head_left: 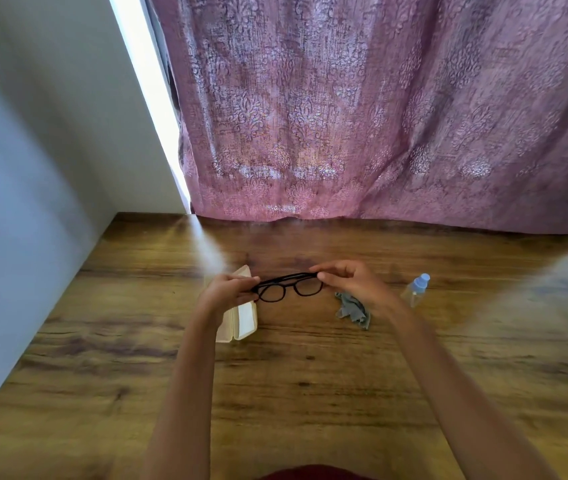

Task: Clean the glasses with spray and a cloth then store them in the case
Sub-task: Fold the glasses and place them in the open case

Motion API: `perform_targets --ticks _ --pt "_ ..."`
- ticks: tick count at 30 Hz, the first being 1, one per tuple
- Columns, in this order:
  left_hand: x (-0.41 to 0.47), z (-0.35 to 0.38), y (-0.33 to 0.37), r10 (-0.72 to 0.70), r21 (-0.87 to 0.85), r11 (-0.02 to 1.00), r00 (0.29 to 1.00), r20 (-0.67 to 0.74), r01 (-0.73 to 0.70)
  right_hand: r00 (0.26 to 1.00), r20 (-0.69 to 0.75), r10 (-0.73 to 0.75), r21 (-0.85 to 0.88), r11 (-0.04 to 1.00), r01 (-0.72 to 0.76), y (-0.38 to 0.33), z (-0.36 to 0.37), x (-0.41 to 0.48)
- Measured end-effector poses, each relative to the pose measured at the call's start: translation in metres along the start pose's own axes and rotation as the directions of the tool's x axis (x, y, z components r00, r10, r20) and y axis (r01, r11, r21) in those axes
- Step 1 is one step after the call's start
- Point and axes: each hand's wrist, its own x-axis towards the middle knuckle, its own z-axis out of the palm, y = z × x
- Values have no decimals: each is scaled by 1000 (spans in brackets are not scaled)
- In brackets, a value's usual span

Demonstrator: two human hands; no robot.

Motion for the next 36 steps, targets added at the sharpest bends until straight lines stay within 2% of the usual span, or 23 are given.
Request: perform_targets --ticks 4,7,8,10,12,13,16,18,24,28,30,33,36 --pt "-3 -2 -3 12 -7 1000 1000 -7 -12 998 -58 -19 121 992 26 4 8 5" --pt "-6 -11 -7 93 89 993 987 -131 -82 994 -108 -1 207 978 23 9 12 10" --pt "-7 -15 -9 139 163 981 966 -219 -104 992 -125 4 228 973 24 9 13 11" --pt "-9 -26 -16 237 375 924 881 -410 -74 988 -153 11 263 964 30 11 14 14" --pt "-13 -38 -23 284 514 858 816 -504 19 985 -174 19 290 956 33 13 16 16" --pt "-13 -43 -27 266 537 841 816 -513 63 983 -181 25 297 955 31 13 17 17" --pt "-16 -51 -35 110 543 820 879 -464 184 981 -188 38 293 956 19 12 22 20" --pt "-16 -52 -39 70 572 795 907 -415 201 982 -184 32 285 958 22 10 26 21" --pt "-13 -47 -38 109 585 794 910 -401 163 980 -194 42 283 959 14 6 30 21" --pt "-7 -42 -28 185 671 726 898 -399 148 978 -202 55 256 967 -1 3 25 16" --pt "-4 -37 -23 258 724 683 894 -367 100 978 -201 52 244 970 -1 2 24 13" --pt "0 -28 -16 398 808 586 887 -234 -50 975 -214 56 191 982 -14 1 23 11" --pt "6 -17 -9 416 820 548 905 -93 -168 974 -200 103 80 993 -88 0 24 10"
